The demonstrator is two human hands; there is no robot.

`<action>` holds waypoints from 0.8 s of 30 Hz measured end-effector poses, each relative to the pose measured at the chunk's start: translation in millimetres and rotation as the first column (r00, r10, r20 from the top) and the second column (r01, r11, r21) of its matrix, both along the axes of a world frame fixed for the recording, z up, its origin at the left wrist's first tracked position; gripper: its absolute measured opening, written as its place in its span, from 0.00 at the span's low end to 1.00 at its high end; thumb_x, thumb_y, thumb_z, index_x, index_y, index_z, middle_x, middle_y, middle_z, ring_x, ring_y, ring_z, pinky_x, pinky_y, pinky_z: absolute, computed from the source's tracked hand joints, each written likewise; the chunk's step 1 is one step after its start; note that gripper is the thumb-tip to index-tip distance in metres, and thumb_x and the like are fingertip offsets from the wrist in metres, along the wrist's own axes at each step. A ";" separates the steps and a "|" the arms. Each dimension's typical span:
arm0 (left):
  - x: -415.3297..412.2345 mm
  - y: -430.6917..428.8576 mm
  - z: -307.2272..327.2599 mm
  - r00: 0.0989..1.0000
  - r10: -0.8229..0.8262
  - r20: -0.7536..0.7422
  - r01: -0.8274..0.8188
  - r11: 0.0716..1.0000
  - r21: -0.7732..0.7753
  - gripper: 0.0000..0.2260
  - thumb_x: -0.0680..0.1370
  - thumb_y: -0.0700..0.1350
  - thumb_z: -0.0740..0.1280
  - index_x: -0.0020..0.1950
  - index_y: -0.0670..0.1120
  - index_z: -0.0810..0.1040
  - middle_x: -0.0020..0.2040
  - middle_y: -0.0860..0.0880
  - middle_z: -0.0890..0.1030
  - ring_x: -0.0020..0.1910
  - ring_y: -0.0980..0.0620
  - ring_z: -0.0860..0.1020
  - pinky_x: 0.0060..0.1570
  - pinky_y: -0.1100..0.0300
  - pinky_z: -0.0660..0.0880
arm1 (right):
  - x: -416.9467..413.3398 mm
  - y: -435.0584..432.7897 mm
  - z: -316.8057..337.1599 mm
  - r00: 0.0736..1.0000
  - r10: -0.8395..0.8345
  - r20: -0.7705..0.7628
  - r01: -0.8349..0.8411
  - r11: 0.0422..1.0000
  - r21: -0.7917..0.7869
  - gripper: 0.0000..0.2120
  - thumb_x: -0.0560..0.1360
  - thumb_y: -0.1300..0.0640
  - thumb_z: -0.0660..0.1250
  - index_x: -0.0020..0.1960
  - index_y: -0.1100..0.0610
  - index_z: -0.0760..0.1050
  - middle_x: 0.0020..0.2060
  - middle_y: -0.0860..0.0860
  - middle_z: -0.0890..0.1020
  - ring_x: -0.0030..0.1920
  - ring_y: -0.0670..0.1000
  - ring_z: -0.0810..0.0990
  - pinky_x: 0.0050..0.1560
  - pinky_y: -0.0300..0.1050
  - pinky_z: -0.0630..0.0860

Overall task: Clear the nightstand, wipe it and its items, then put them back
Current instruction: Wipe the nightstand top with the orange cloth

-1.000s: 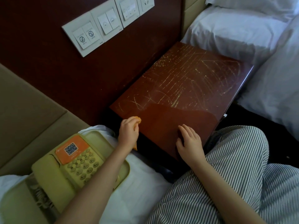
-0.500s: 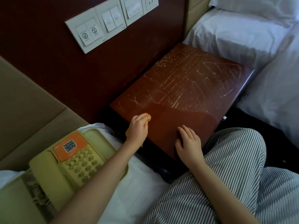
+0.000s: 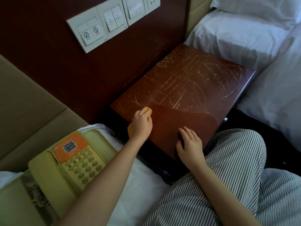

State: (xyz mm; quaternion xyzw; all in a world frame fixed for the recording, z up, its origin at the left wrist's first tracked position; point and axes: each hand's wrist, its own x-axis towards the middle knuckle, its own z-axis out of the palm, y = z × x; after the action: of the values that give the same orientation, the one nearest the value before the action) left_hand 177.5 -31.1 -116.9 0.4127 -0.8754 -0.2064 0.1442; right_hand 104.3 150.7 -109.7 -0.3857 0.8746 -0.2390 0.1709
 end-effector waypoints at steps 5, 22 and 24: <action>28.2 3.9 -8.9 0.989 -0.149 -0.024 0.148 0.988 -0.049 0.16 0.79 0.36 0.59 0.65 0.44 0.75 0.67 0.49 0.73 0.66 0.51 0.68 0.62 0.64 0.64 | -1.7 2.1 -1.1 1.000 -0.005 0.005 0.005 1.000 0.001 0.24 0.80 0.56 0.58 0.75 0.56 0.60 0.74 0.52 0.62 0.75 0.54 0.54 0.73 0.48 0.50; 9.0 -1.2 -10.6 0.982 -0.191 -0.004 0.191 0.981 -0.031 0.16 0.79 0.38 0.59 0.64 0.48 0.76 0.66 0.53 0.73 0.66 0.53 0.68 0.60 0.63 0.67 | -1.3 1.3 -2.9 1.000 -0.010 0.002 0.010 1.000 -0.005 0.23 0.79 0.57 0.58 0.74 0.57 0.62 0.73 0.53 0.63 0.74 0.54 0.56 0.72 0.48 0.51; 24.2 -5.8 -12.3 0.975 -0.218 -0.029 0.218 0.976 -0.027 0.15 0.79 0.37 0.60 0.63 0.47 0.76 0.66 0.52 0.74 0.66 0.54 0.68 0.61 0.66 0.64 | -1.7 1.3 -3.2 1.000 -0.006 0.001 0.006 1.000 -0.006 0.23 0.79 0.57 0.58 0.74 0.57 0.62 0.73 0.54 0.63 0.74 0.55 0.56 0.72 0.49 0.52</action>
State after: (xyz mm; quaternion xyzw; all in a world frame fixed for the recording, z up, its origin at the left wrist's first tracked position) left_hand 201.7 -36.9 -129.2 0.3092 -0.9153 -0.2172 0.1392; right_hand 102.6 152.1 -112.9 -0.3834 0.8750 -0.2424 0.1693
